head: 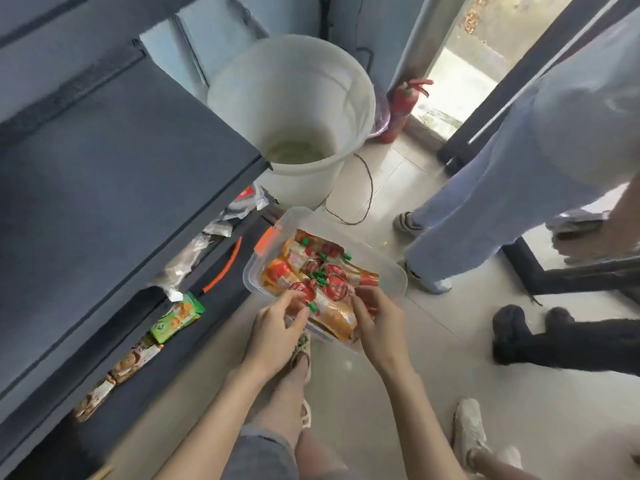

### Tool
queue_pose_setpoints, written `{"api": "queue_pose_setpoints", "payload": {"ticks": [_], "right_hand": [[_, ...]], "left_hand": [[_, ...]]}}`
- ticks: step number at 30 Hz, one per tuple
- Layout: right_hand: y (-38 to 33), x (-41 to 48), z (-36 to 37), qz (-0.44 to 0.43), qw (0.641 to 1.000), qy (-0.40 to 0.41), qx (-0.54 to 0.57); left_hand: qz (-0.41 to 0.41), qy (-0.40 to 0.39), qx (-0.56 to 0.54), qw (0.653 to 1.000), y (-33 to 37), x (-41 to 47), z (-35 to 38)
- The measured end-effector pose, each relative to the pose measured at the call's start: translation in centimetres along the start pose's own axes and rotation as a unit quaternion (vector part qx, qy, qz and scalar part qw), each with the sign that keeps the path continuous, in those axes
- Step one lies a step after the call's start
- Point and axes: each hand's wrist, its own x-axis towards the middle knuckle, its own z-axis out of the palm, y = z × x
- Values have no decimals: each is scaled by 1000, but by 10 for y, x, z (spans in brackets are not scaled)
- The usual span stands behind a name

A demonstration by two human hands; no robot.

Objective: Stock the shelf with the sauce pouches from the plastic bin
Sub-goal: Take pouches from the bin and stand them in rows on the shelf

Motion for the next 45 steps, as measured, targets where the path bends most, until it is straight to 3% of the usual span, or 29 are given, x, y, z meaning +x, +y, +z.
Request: {"api": "queue_pose_setpoints", "payload": {"ticks": [9,15,20,24,28,32,37,41,43,45], "right_hand": [[86,118,53,100,992,-73,-32],[152,163,94,152,975,-146,-69],[209,186,124,129,962,-201,-134],[244,190,138,113,943,-228,-213],[262,194,145,78,928,-223,-288],[270,199,147,89,925,-205,-307],[270,184,147,104,931,-154,-316],[270,191,143,103,923,-169,-329],[270,197,141,108,922,-180,-324],[271,203,139,91,916,-193,-341]], "left_hand": [[-148,-28,-39,988,-67,122,85],[-277,47,-50,958,-128,159,139],[-320,131,-47,937,-158,185,171],[-347,180,-115,913,-183,198,191],[-331,223,-131,908,-192,204,202],[-328,201,-132,914,-198,207,204],[-256,208,83,940,-194,214,186],[-108,38,290,950,-211,236,163],[-66,-51,344,935,-215,250,152],[-34,-93,397,912,-217,262,143]]}}
